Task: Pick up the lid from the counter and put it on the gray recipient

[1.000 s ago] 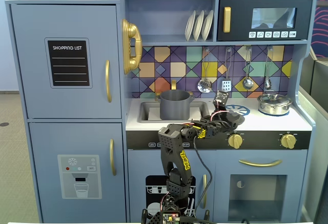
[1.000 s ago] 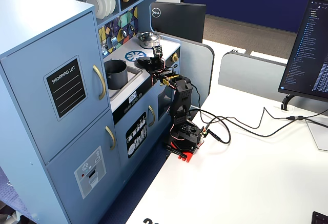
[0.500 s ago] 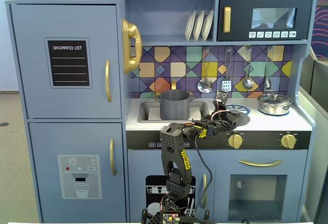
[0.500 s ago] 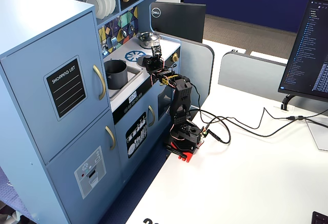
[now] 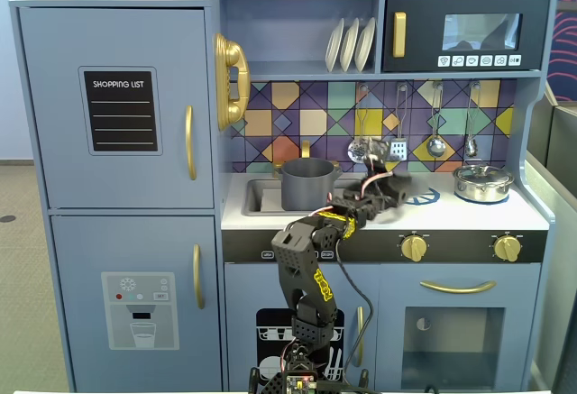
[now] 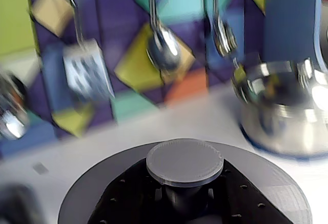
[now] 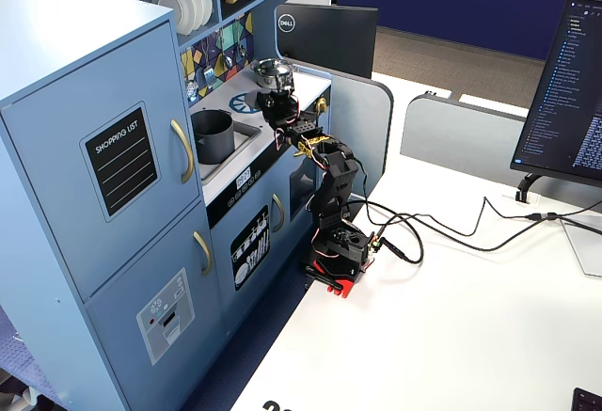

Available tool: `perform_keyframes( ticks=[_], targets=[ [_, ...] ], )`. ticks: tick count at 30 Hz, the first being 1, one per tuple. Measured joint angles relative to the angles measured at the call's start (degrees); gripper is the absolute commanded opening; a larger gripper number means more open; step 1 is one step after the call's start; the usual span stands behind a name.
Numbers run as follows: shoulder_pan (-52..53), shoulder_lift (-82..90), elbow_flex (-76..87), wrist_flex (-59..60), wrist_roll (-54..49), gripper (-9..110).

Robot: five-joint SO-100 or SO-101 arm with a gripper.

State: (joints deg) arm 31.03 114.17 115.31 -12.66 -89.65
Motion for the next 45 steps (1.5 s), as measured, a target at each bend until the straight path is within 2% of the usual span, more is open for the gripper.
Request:
perform_keyframes(
  ticks=[8,14,24,45],
  targets=[
    [-7.47,8.35,-6.33,13.54,1.58,0],
    [-16.26,11.51,-6.77,18.98,1.58,0],
    [-23.82,11.87,-6.77,19.42,1.58,0],
    [-27.25,4.92,-3.69,12.57,-0.88,0]
  ],
)
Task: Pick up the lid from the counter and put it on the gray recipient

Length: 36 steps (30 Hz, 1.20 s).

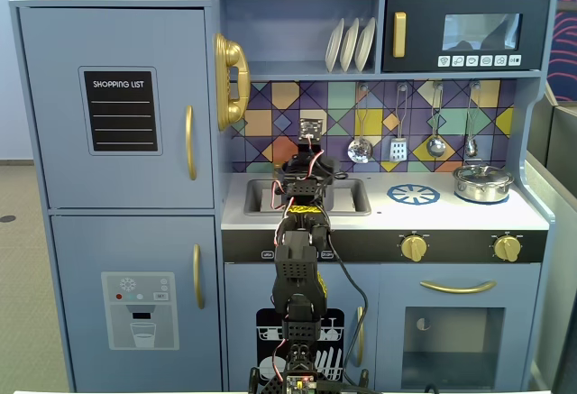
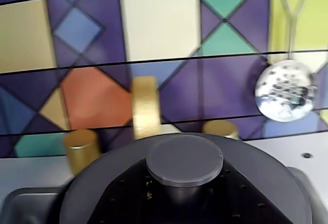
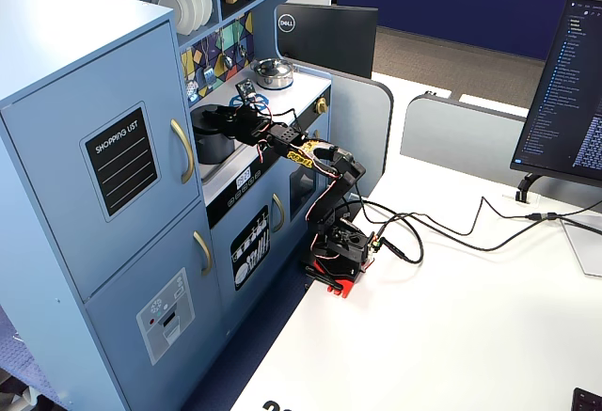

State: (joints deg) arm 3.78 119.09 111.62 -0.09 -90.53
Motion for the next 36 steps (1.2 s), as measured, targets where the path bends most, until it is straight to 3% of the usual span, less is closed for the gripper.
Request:
perform_keyframes(
  ticks=[27,32,36],
  targets=[
    [-2.2,1.49,0.88,2.99,-1.93,0],
    [-2.2,3.16,0.88,5.89,-2.37,24],
    [-2.02,6.24,0.88,10.37,-2.81,28]
  ],
)
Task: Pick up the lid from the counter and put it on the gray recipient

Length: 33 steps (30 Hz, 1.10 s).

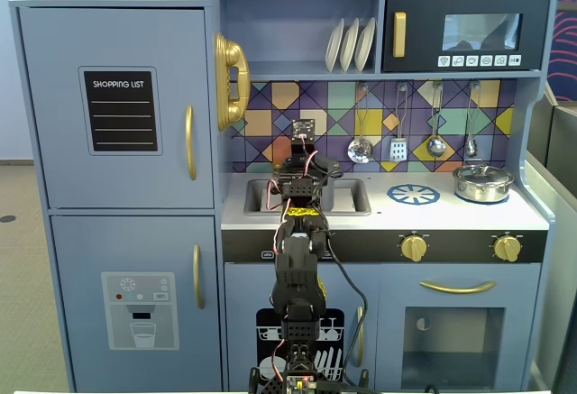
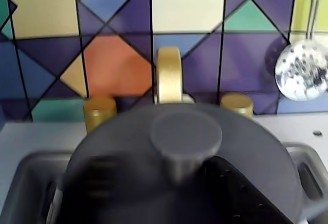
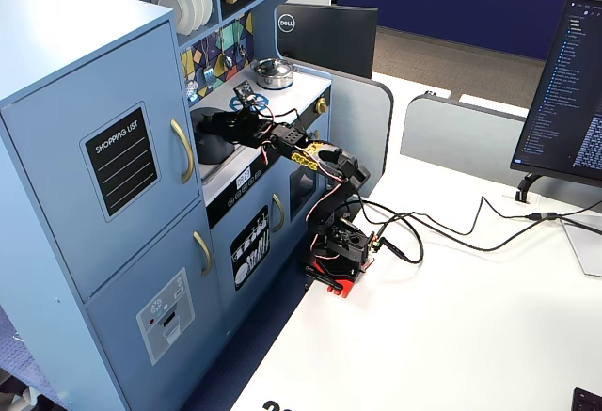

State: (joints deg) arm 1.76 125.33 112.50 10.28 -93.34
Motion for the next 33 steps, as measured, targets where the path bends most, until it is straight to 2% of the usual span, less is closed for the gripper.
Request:
perform_keyframes(
  ticks=[6,10,14,16,22,33],
  targets=[
    [-0.18,9.67,0.0,12.48,0.0,21],
    [0.7,20.74,0.62,27.86,0.0,14],
    [0.0,33.31,5.54,44.38,0.44,2],
    [0.0,38.85,9.14,49.66,0.62,0],
    [-0.09,48.34,23.82,56.51,2.02,0],
    [-2.2,55.99,56.87,57.04,7.73,0]
  ],
)
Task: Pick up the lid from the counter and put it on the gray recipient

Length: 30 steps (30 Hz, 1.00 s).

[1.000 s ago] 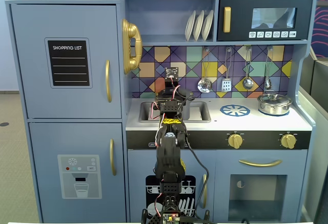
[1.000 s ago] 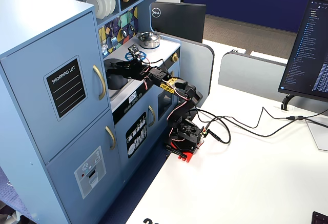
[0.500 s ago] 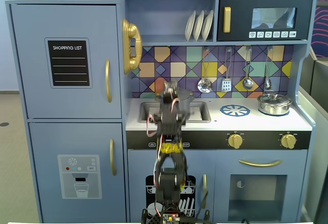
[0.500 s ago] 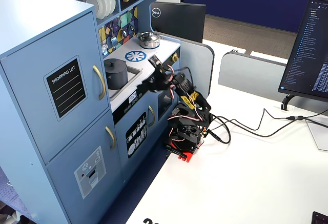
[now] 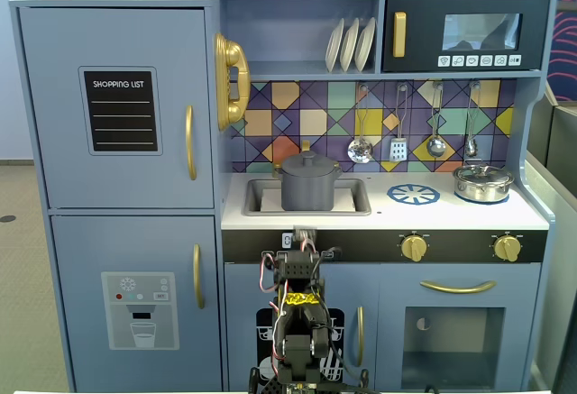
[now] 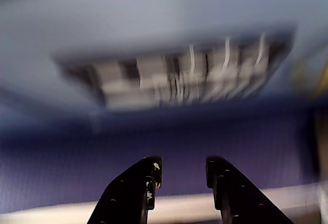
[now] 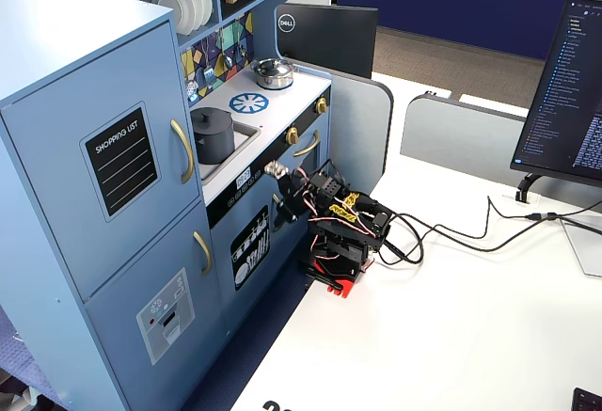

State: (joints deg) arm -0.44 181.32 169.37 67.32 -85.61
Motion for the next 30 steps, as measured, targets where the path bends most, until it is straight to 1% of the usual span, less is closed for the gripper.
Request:
perform_keyframes(
  ticks=[7,15,21,30],
  targets=[
    [-1.23,0.62,2.64,9.23,1.23,0],
    [-1.14,1.14,2.64,9.76,2.55,2],
    [-1.14,1.14,2.64,9.84,-0.18,5],
    [-1.14,1.14,2.64,9.84,-0.7,7]
  ],
)
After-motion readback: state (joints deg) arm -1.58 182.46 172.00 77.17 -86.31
